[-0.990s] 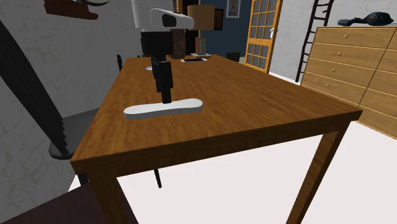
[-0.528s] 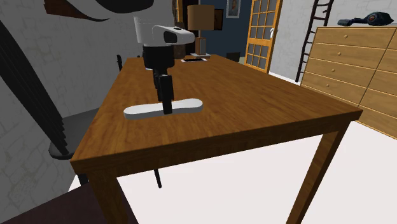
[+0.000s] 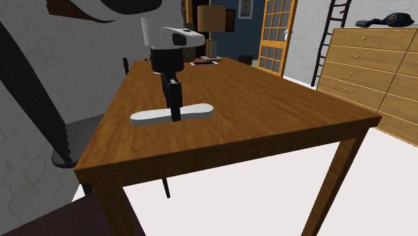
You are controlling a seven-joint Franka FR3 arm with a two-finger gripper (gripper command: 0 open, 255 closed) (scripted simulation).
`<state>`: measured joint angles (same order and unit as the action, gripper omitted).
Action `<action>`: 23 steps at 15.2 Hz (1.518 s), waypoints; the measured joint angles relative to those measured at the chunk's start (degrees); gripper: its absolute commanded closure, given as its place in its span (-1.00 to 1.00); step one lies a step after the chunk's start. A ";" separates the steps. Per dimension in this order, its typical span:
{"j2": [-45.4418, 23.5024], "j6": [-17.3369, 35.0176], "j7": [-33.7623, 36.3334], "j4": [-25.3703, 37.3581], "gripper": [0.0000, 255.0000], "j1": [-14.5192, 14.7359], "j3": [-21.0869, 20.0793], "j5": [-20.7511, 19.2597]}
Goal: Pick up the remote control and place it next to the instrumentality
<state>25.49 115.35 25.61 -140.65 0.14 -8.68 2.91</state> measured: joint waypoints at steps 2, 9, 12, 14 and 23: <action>0.00 0.00 0.00 0.00 1.00 0.00 0.00 0.00; 0.29 -1.03 0.01 0.74 1.00 0.01 0.03 0.01; 0.83 -3.30 -0.11 2.48 1.00 -0.03 0.21 -0.05; 1.08 -4.89 -0.01 3.82 1.00 0.00 0.19 -0.04; 1.80 -11.84 -0.20 10.06 1.00 -0.15 0.61 -0.24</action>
<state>27.29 103.50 25.42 -130.59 -0.01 -8.07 2.66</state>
